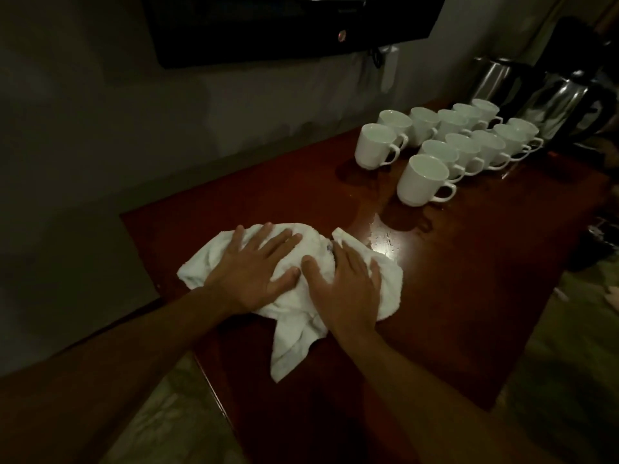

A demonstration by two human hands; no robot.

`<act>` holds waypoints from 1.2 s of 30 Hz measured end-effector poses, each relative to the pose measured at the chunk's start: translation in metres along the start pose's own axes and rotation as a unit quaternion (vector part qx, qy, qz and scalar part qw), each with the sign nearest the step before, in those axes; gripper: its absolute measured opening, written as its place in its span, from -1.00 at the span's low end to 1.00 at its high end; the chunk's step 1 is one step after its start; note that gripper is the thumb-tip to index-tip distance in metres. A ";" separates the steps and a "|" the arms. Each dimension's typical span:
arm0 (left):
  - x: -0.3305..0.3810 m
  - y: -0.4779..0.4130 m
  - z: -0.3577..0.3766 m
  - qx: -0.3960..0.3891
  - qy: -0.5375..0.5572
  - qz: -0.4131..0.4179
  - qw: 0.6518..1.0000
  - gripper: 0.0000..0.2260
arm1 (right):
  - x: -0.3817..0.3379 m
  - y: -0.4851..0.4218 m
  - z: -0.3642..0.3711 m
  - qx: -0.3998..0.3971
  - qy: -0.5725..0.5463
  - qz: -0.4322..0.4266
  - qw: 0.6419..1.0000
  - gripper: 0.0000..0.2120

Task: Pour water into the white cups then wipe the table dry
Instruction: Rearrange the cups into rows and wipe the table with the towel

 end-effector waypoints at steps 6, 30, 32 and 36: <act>0.033 0.032 -0.005 0.012 -0.033 -0.073 0.997 -0.34 | 0.010 0.011 -0.023 -0.024 -0.017 -0.042 0.999 -0.28; 0.177 0.091 0.008 0.053 -0.100 -0.299 0.948 -0.34 | 0.098 0.023 -0.080 -0.095 -0.083 -0.143 0.982 -0.28; 0.184 0.086 0.009 0.062 -0.092 -0.311 0.944 -0.34 | 0.103 0.017 -0.079 -0.101 -0.092 -0.157 0.978 -0.27; 0.200 0.069 0.014 0.066 -0.087 -0.327 0.939 -0.32 | 0.120 -0.005 -0.075 -0.116 -0.100 -0.181 0.972 -0.27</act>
Point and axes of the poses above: each hand's wrist, its own y-axis away from the middle knuckle, its own z-axis out of the palm, x = y × z, the point moved 4 cm from there along -y, towards the middle knuckle, and after that the axes turned 12 degrees about x, right-handed, at the moved point
